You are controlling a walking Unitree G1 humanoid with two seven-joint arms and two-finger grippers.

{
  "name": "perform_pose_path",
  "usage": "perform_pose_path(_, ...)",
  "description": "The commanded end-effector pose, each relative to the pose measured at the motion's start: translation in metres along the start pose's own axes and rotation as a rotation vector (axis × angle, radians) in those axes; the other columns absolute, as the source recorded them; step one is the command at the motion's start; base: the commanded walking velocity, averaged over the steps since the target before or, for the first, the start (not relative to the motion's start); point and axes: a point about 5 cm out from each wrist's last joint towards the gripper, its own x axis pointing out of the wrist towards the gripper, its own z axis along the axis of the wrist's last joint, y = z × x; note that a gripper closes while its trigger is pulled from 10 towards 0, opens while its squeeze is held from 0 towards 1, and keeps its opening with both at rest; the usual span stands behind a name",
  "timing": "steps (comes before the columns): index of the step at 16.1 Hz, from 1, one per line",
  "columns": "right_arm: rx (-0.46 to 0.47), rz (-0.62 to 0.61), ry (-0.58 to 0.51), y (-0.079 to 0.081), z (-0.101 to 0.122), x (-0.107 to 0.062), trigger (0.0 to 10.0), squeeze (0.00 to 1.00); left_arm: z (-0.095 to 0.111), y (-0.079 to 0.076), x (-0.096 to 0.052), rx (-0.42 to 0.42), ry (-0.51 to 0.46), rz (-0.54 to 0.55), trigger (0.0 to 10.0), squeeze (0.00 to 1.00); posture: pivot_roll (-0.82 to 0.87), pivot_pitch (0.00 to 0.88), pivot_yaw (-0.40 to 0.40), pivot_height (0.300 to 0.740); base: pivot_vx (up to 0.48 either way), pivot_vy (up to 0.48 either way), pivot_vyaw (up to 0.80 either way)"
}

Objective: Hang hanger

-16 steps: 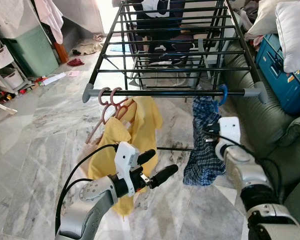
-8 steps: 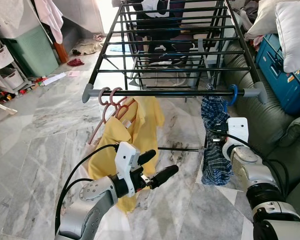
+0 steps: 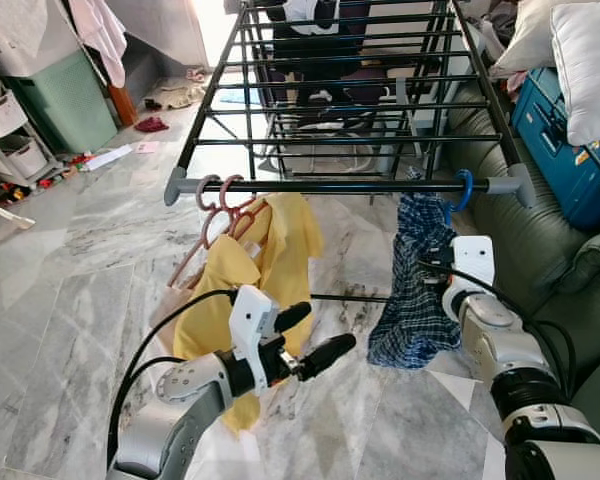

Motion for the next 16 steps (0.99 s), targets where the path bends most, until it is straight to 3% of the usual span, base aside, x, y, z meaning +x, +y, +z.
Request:
perform_pose_path(1,-0.006,0.020,-0.032,0.005,0.005,0.000,2.7,0.00,0.002,0.000,0.000,0.010,0.006,-0.008,10.0,0.00,-0.13,0.056,0.074,0.740,0.000,0.000,0.00)
perform_pose_path(2,0.004,0.023,-0.037,0.006,0.006,0.000,10.0,0.57,0.002,-0.001,0.000,0.010,0.006,-0.009,10.0,0.00,-0.13,0.055,0.072,0.740,0.000,0.000,0.00)
perform_pose_path(3,0.017,0.017,-0.037,0.006,0.005,0.000,10.0,1.00,0.002,-0.001,0.001,0.010,0.007,-0.010,10.0,0.00,-0.13,0.053,0.071,0.740,0.000,0.000,0.00)
perform_pose_path(12,0.027,0.012,-0.053,0.008,0.008,-0.001,10.0,1.00,0.001,-0.002,0.001,0.004,0.003,-0.004,10.0,0.00,-0.13,0.055,0.067,0.740,0.000,0.000,0.00)
perform_pose_path(16,0.016,-0.023,-0.132,0.004,0.017,-0.006,10.0,1.00,0.001,-0.003,0.002,-0.002,0.000,-0.008,10.0,0.00,-0.13,0.058,0.065,0.740,0.000,0.000,0.00)
